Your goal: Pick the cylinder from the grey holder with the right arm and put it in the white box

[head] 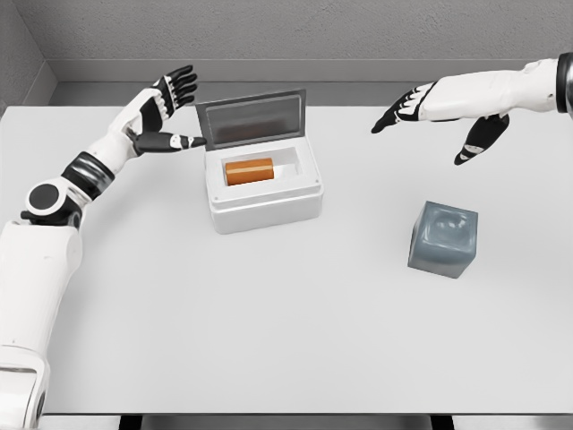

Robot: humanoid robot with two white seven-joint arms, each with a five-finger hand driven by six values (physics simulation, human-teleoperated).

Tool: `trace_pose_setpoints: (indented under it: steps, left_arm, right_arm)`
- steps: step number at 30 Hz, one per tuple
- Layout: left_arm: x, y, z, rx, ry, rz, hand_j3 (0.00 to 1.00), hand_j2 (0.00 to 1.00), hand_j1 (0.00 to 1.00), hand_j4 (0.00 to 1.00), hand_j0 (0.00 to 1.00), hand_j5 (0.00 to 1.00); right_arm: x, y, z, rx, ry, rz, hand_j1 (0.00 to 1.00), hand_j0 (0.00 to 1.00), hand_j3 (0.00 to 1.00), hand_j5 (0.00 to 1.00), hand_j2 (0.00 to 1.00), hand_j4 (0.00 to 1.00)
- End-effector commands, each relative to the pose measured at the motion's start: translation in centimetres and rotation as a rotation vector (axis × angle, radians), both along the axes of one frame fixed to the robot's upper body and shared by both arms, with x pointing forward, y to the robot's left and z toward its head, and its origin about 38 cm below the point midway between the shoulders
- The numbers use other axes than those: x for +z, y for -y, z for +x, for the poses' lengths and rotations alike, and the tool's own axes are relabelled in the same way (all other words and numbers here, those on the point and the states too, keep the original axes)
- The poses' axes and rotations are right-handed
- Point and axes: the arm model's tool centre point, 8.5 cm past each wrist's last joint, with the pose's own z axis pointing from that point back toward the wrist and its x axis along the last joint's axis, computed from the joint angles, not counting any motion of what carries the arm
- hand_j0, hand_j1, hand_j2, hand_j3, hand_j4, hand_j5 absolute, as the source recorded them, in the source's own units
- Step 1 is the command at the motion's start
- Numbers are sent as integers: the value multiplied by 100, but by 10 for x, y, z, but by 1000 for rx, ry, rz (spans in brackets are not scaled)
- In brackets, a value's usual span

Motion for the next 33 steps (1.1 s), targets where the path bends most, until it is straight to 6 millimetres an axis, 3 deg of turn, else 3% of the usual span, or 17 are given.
trace_pose_setpoints:
  steps: [1, 33]
  left_arm:
    - [3, 1, 0, -3, 9, -8, 100, 100, 100, 100, 100, 100]
    - [13, 10, -22, -47, 80, -36, 100, 100, 100, 100, 100, 100]
  right_arm:
    - [1, 0, 0, -4, 0, 7, 100, 100, 100, 100, 100, 100]
    - [1, 6, 1, -21, -1, 4, 100, 100, 100, 100, 100, 100]
